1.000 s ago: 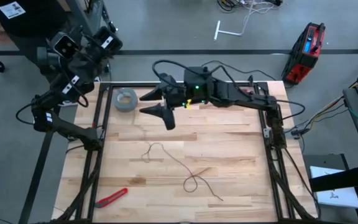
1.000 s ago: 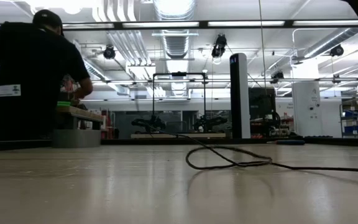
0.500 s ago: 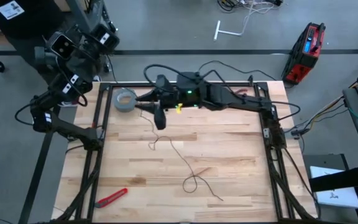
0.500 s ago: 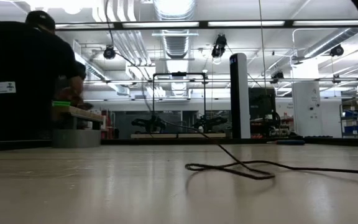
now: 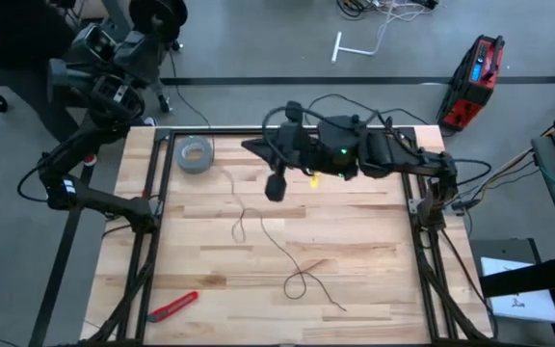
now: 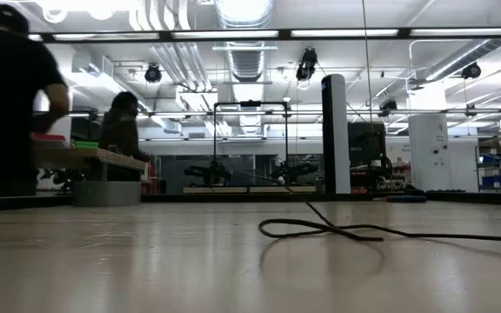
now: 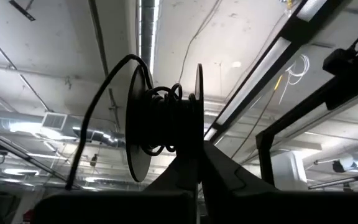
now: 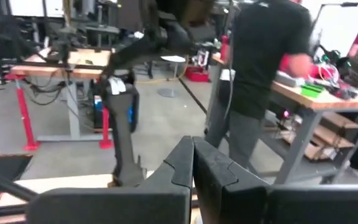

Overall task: Coil cords
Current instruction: Coil the black wire on the black spool

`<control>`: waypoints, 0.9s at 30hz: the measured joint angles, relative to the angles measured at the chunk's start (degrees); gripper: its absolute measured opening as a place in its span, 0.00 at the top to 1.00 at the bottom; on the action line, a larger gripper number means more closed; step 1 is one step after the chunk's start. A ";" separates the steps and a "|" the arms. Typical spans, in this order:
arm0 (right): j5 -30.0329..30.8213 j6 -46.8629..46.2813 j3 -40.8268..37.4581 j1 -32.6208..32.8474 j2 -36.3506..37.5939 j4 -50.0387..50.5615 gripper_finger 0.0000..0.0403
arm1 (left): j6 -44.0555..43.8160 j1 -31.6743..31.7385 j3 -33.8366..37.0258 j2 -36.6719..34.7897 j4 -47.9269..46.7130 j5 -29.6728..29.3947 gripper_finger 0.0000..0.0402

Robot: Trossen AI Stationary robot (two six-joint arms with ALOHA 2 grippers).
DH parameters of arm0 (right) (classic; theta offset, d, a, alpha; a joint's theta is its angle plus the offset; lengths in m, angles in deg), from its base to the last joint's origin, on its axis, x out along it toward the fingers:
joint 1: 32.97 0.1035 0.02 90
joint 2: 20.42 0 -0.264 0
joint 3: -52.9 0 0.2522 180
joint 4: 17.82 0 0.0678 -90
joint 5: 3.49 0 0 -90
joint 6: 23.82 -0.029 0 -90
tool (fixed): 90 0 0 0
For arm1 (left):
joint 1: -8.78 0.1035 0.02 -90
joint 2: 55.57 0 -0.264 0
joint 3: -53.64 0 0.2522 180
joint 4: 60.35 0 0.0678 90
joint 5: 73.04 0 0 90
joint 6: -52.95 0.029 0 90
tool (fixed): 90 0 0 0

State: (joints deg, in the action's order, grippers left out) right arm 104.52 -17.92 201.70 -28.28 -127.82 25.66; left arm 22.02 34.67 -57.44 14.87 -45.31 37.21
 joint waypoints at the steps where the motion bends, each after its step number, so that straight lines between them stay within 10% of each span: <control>1: -0.17 -0.44 0.00 -0.38 -0.35 -0.05 0.99 | -0.31 0.00 -0.02 0.08 -0.02 0.00 1.00; 21: -1.17 -8.32 -0.11 -4.57 -9.21 -5.98 0.44 | -4.32 -0.39 -0.07 -0.11 3.60 4.74 1.00; 27: -14.65 -18.14 -0.11 -7.74 -13.14 -16.06 0.42 | -4.32 -0.81 -0.07 0.15 3.32 4.79 1.00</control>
State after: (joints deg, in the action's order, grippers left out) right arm 89.87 -36.06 201.60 -36.02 -140.96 9.61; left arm 17.71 33.87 -57.50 15.02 -41.99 42.00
